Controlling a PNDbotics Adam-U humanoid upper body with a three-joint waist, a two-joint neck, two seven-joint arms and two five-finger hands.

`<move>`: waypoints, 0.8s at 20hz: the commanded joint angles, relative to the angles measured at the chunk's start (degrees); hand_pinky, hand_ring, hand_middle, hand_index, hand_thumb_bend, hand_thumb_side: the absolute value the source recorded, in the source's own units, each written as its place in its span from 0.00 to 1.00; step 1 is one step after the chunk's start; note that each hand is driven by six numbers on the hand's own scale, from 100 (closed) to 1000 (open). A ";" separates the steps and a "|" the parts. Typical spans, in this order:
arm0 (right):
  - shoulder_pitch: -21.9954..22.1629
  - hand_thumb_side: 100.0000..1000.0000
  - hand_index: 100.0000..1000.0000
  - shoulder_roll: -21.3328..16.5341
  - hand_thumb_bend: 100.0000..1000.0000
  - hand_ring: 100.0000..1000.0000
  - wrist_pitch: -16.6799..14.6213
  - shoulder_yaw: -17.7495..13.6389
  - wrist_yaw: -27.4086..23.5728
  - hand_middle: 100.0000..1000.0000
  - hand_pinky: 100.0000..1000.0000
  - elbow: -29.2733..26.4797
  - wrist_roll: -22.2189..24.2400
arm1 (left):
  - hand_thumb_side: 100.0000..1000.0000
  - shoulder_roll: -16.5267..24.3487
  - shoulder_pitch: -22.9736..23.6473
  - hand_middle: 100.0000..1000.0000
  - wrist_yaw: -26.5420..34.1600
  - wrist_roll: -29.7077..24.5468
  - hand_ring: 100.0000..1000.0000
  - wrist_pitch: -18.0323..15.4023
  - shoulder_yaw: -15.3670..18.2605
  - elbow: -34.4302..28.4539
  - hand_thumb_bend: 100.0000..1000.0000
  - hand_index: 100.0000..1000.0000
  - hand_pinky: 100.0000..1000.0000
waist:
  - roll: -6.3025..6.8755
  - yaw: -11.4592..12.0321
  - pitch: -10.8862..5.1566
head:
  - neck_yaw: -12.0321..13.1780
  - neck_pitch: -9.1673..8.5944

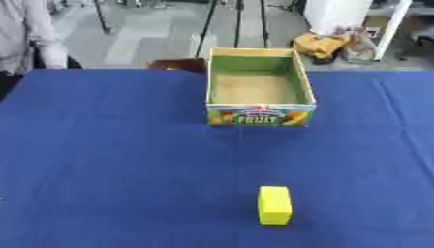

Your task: Pick up objects on the table and place them in the box.

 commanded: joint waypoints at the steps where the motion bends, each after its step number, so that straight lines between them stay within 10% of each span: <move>1: -0.49 0.72 0.73 -0.70 0.00 0.73 -0.05 -0.28 0.35 0.55 0.83 -1.17 0.18 | 1.00 0.58 -0.70 0.87 0.05 0.00 0.76 -0.01 0.15 -1.05 0.00 0.94 0.52 | -0.01 0.04 -0.73 | 0.03 -0.69; 9: -2.82 0.76 0.75 -5.54 0.00 0.76 1.17 0.09 1.94 0.59 0.80 -1.17 0.17 | 1.00 0.80 -0.72 0.87 0.16 -0.10 0.76 -0.04 0.03 -1.05 0.00 0.94 0.52 | -0.28 0.02 -0.79 | -0.30 -0.04; 16: -10.22 0.92 0.83 -17.14 0.00 0.77 9.76 5.37 7.44 0.67 0.78 0.37 7.32 | 1.00 1.04 -0.53 0.87 0.46 -0.47 0.76 0.05 -0.37 -1.05 0.00 0.94 0.52 | -0.54 0.95 -1.24 | -1.07 1.23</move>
